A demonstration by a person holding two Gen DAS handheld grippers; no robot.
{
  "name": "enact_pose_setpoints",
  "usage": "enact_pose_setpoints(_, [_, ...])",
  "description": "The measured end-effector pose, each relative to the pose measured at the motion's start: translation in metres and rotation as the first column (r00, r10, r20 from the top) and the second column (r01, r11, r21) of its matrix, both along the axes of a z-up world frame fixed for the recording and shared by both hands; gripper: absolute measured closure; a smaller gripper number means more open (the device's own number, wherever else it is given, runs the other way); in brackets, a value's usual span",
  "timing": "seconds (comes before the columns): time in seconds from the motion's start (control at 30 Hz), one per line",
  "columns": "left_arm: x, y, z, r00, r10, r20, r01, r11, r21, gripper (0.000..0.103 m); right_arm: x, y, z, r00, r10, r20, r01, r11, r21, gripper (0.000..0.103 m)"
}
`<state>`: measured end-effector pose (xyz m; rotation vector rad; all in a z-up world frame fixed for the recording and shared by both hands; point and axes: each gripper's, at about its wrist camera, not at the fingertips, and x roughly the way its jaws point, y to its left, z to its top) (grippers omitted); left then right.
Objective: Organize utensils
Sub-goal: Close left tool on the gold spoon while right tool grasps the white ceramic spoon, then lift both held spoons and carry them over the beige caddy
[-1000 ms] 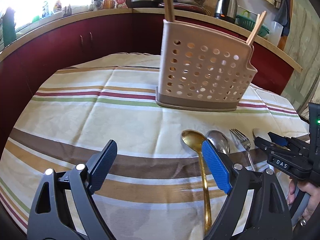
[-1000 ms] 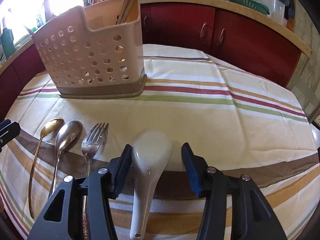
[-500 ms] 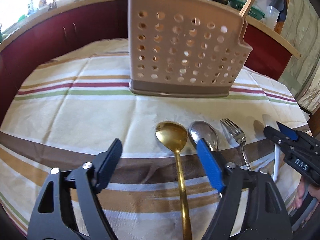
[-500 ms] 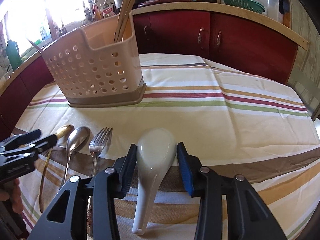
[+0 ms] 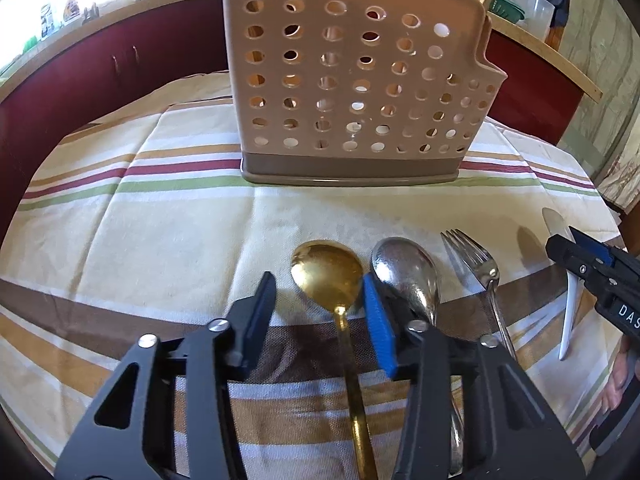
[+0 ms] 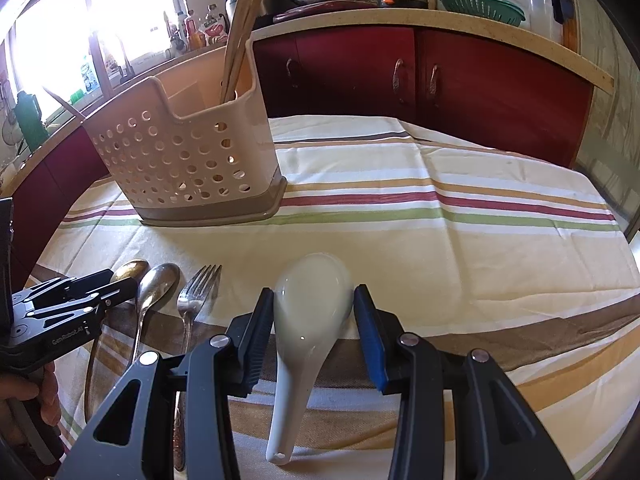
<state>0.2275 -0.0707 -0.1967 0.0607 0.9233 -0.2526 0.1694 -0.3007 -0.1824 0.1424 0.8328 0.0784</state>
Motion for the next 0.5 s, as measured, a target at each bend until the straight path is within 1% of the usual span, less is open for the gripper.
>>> enact_pose_setpoints(0.03, [0.0, 0.0, 0.0, 1.0, -0.004, 0.001, 0.004, 1.0, -0.004, 0.069, 0.0, 0.001, 0.0, 1.0, 0.001, 0.0, -0.001, 1.0, 0.001, 0.062])
enact_pose_setpoints(0.2, [-0.004, 0.007, 0.001, 1.0, 0.002, 0.019, -0.002, 0.999, -0.032, 0.069, -0.003, 0.002, 0.002, 1.0, 0.002, 0.015, -0.002, 1.0, -0.002, 0.062])
enact_pose_setpoints(0.37, [-0.014, 0.016, 0.01, 0.997, 0.008, 0.078, -0.003, 0.998, -0.069, 0.069, -0.009, 0.002, 0.006, 0.999, -0.003, 0.051, 0.003, 1.0, -0.004, 0.062])
enact_pose_setpoints(0.5, [-0.024, 0.025, 0.022, 0.991, 0.026, 0.131, -0.013, 0.995, -0.097, 0.069, -0.016, 0.002, 0.011, 0.995, -0.011, 0.096, 0.011, 1.0, 0.0, 0.062])
